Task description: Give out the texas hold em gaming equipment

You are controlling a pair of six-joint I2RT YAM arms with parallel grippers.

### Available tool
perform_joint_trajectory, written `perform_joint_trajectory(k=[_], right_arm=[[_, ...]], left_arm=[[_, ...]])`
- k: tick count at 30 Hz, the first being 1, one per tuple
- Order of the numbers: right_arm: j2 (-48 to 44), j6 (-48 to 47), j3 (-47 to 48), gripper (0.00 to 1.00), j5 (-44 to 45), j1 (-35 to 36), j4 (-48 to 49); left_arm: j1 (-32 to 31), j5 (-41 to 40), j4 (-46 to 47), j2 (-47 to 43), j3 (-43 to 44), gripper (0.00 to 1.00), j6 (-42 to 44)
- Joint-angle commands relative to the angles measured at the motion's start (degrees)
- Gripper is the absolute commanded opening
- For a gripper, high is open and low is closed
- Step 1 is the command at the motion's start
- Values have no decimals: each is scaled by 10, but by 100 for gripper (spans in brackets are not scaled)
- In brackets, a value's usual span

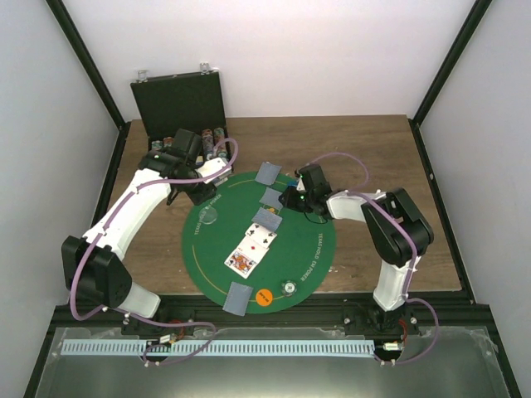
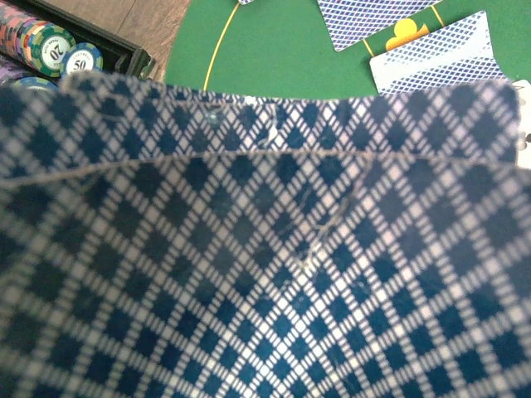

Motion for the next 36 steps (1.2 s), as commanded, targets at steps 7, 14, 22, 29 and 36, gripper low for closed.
perform_joint_trajectory(k=[7,14,22,29,36], right_arm=[[-52,-5,-29,25,39,6,-29],[-102,-37,-36,31,58,6,-57],[-160,-100,-1,37,60,7,-108],[-186,-118,6,38,63,6,-123],[-188,-127,15,38,70,6,-135]], left_arm=[[4,16,6,-10,-2,39,-4],[5,14,2,-16,-40,39,2],[103,-1,8,-28,-179,39,27],[174,-23,81,-20,-249,38,30],[173,-17,146,18,-276,39,20]])
